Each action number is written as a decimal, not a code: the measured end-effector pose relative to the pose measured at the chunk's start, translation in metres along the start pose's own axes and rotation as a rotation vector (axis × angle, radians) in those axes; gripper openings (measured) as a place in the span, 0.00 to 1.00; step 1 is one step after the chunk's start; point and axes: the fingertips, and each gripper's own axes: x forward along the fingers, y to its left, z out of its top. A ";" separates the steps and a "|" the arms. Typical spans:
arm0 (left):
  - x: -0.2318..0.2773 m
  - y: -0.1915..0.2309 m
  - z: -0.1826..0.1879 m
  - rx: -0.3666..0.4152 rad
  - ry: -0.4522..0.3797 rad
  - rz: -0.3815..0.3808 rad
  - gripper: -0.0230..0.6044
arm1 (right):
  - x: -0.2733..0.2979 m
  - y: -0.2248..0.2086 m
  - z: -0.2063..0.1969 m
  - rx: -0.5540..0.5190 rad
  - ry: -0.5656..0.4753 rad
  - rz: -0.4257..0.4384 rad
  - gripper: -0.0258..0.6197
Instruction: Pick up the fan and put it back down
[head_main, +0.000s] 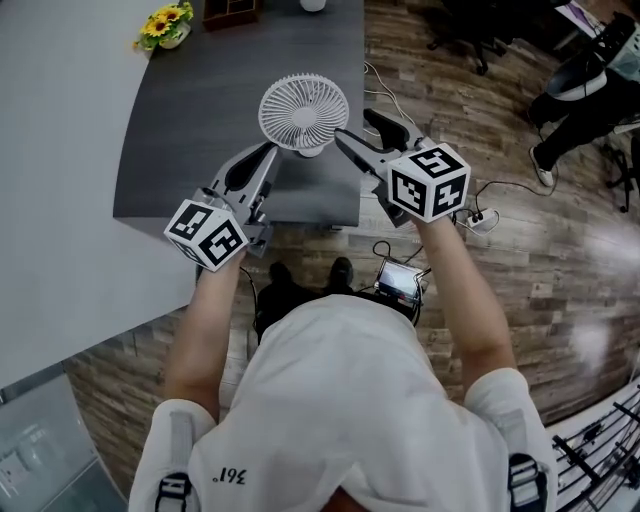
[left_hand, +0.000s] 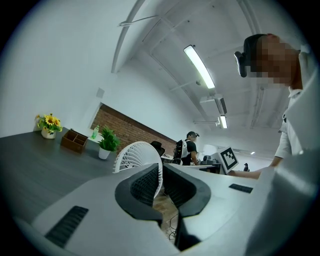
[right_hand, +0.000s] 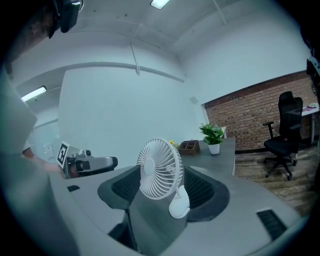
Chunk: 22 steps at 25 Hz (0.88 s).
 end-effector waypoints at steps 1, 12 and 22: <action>-0.001 -0.004 -0.001 0.001 0.001 -0.006 0.09 | -0.002 0.002 -0.001 0.001 0.000 0.001 0.48; -0.023 -0.021 0.002 -0.005 0.009 -0.061 0.09 | -0.018 0.026 -0.005 0.013 -0.005 -0.051 0.44; -0.050 -0.030 0.008 -0.042 0.039 -0.097 0.09 | -0.037 0.060 -0.003 0.077 -0.045 -0.113 0.18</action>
